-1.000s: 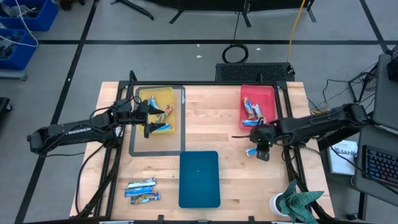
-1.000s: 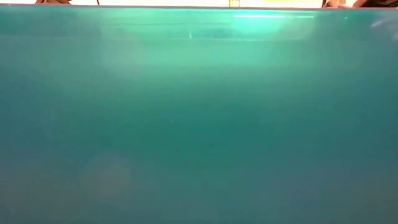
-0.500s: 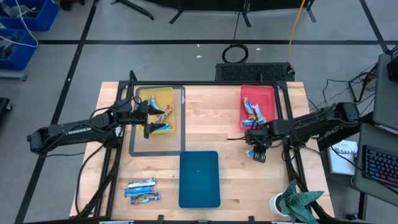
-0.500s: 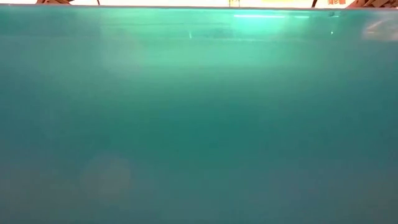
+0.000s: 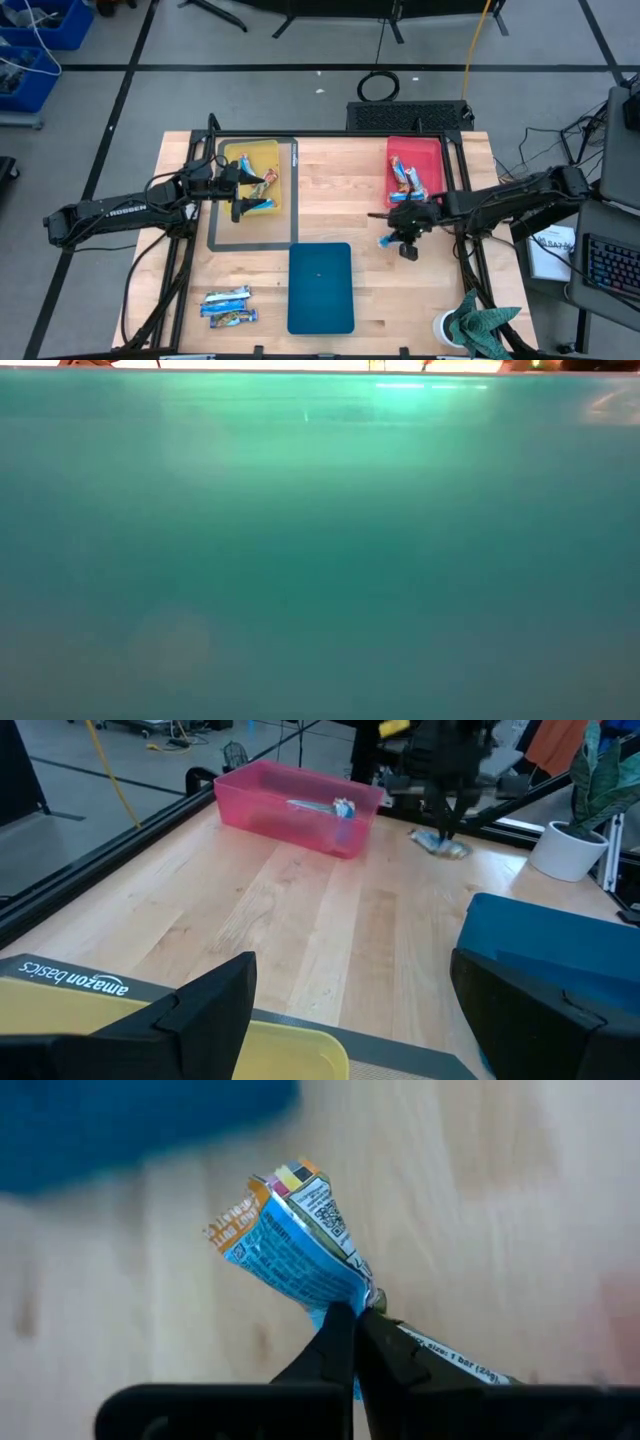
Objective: Pick and place Granola Bars by type
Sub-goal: Put the yellow granola bar into the red bin
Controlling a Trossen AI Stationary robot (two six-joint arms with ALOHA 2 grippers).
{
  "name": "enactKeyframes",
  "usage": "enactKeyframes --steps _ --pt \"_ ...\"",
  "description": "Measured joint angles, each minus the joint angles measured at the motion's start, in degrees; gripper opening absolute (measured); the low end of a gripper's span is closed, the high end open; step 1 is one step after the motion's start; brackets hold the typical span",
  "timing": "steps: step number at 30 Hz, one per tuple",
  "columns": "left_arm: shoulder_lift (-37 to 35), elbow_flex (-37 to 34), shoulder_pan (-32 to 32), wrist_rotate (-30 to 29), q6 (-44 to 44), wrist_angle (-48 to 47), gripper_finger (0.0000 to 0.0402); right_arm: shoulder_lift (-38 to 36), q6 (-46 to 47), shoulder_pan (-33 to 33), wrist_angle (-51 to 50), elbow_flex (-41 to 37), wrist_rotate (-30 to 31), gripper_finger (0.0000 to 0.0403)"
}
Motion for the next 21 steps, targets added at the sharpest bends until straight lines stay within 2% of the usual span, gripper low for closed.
enactKeyframes --steps 3,9,13,17,21 --pt "0.0 0.0 0.0 -0.1 0.0 0.0 0.0337 -4.2 -0.7 -0.2 4.7 0.0 5.4 0.0000" --pt "0.0 0.0 0.0 -0.2 0.1 0.0 0.0337 -13.2 0.7 -4.7 7.5 0.1 27.7 0.0000" --pt "0.0 0.0 0.0 -0.2 0.1 0.1 0.0337 -17.3 0.0 -11.5 5.0 0.1 38.0 0.0000" --pt "0.0 0.0 0.0 -0.2 0.0 0.0 0.0337 -17.2 -1.8 -20.4 -1.1 0.1 45.3 0.0000" --pt "0.0 0.0 0.0 -0.2 0.0 0.1 0.0337 -14.0 -1.2 -29.0 -2.8 0.1 43.8 0.0000"
